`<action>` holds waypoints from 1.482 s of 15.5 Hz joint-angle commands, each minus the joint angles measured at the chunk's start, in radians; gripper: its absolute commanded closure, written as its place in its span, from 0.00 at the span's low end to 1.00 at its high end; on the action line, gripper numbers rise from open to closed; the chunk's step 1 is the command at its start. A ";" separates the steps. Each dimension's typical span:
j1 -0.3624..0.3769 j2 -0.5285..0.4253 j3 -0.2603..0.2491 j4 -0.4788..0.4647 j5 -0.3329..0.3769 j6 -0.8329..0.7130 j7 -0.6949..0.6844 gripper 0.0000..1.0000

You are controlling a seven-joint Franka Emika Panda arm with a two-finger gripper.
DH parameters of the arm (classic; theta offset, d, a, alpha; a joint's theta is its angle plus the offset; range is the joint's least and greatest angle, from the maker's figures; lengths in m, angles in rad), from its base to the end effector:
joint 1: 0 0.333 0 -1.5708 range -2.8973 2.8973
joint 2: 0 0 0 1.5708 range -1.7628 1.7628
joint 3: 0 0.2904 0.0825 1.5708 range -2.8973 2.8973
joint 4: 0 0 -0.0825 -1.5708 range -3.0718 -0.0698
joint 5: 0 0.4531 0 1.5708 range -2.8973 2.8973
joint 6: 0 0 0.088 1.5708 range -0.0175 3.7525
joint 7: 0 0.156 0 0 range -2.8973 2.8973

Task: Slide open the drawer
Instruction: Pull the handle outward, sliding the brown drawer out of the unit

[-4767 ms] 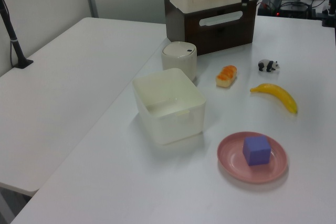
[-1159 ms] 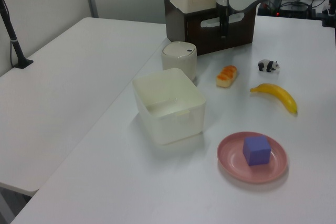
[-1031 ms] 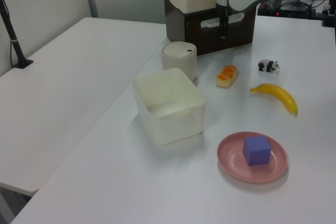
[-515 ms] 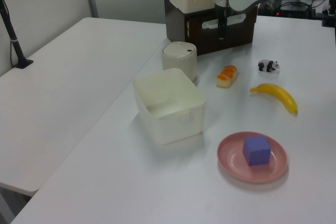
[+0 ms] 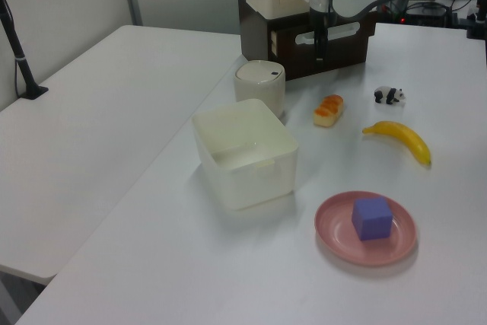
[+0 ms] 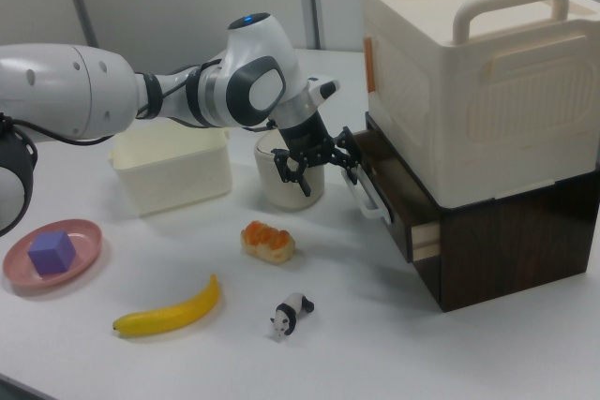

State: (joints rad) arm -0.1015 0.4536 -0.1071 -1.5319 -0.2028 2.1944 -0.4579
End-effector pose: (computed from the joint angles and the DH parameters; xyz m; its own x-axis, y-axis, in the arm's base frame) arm 0.7503 -0.1665 0.3203 0.9274 0.3673 0.0713 0.3328 -0.8967 0.2918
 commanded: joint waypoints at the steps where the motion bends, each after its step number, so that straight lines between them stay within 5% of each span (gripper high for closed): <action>1: 0.013 -0.053 0.035 -0.059 -0.012 -0.062 0.039 0.00; 23: 0.011 -0.078 0.073 -0.077 -0.009 -0.232 0.039 0.00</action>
State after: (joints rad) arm -0.1013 0.4163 -0.0537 -1.5362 -0.2097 2.0310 -0.4562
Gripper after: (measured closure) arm 0.000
